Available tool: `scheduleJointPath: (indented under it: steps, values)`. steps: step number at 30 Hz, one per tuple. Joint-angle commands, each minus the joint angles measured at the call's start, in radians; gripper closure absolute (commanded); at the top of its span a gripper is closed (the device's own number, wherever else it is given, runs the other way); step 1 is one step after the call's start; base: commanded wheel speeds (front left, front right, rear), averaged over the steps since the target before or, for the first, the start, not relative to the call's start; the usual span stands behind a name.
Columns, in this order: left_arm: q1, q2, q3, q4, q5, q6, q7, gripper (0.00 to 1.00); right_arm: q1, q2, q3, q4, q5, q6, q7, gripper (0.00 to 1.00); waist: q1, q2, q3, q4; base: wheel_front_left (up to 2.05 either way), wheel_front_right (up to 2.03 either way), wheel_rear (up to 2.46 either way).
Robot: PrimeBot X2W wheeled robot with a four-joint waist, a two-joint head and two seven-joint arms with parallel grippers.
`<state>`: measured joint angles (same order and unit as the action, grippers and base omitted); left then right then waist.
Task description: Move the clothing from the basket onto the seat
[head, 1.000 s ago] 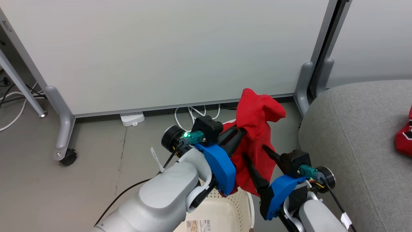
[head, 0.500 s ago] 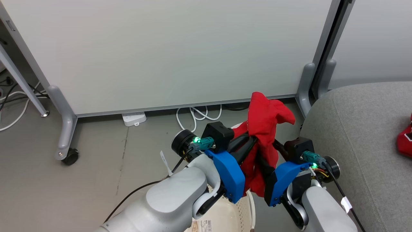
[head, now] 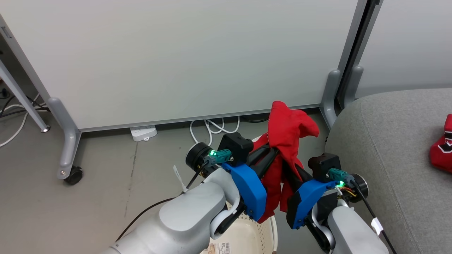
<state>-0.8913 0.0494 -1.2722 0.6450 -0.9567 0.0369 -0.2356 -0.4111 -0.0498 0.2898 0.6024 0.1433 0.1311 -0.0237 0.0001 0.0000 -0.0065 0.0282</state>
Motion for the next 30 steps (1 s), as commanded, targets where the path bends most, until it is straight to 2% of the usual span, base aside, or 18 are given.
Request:
scheduleJointPath:
  steps: [1, 12, 14, 15, 16, 20, 30]
  values:
    - [-0.009, 0.002, -0.003, 0.002, -0.003, 0.005, -0.008, 1.0, -0.004, -0.001, 0.004, 0.003, 0.005, -0.001, -0.006, 1.0, -0.0001, 0.0, -0.001, -0.001, 0.0, 0.0, 0.0]
    - [0.009, 0.002, -0.007, 0.006, -0.02, 0.016, -0.023, 1.0, 0.009, -0.001, -0.002, -0.001, 0.008, -0.001, -0.014, 1.0, -0.0001, 0.0, -0.008, -0.004, 0.0, 0.0, 0.0]
    - [0.013, 0.002, -0.006, 0.005, -0.026, 0.022, -0.025, 0.51, 0.01, -0.001, -0.004, -0.004, 0.008, -0.001, -0.019, 1.0, -0.0001, 0.0, -0.008, -0.003, 0.0, 0.0, 0.0]
    - [0.015, 0.002, -0.001, 0.003, -0.027, 0.023, -0.025, 0.09, 0.011, -0.001, -0.004, -0.006, 0.009, -0.001, -0.02, 1.0, -0.0001, 0.0, -0.008, -0.003, 0.0, 0.0, 0.0]
    - [0.022, 0.002, 0.007, 0.002, -0.031, 0.024, -0.027, 0.0, 0.012, -0.001, -0.004, -0.007, 0.011, -0.001, -0.022, 1.0, -0.0001, 0.0, -0.008, -0.003, 0.0, 0.0, 0.0]
    - [0.053, 0.002, 0.049, -0.012, -0.012, 0.022, -0.032, 0.0, 0.014, -0.001, -0.01, -0.015, 0.015, -0.001, -0.023, 1.0, -0.0001, 0.0, -0.004, -0.001, 0.0, 0.0, 0.0]
    - [0.285, 0.071, 0.311, -0.156, 0.232, -0.001, -0.03, 0.0, 0.014, -0.001, -0.059, -0.037, -0.003, -0.001, -0.029, 1.0, -0.0001, 0.0, 0.028, 0.019, 0.0, 0.0, 0.0]
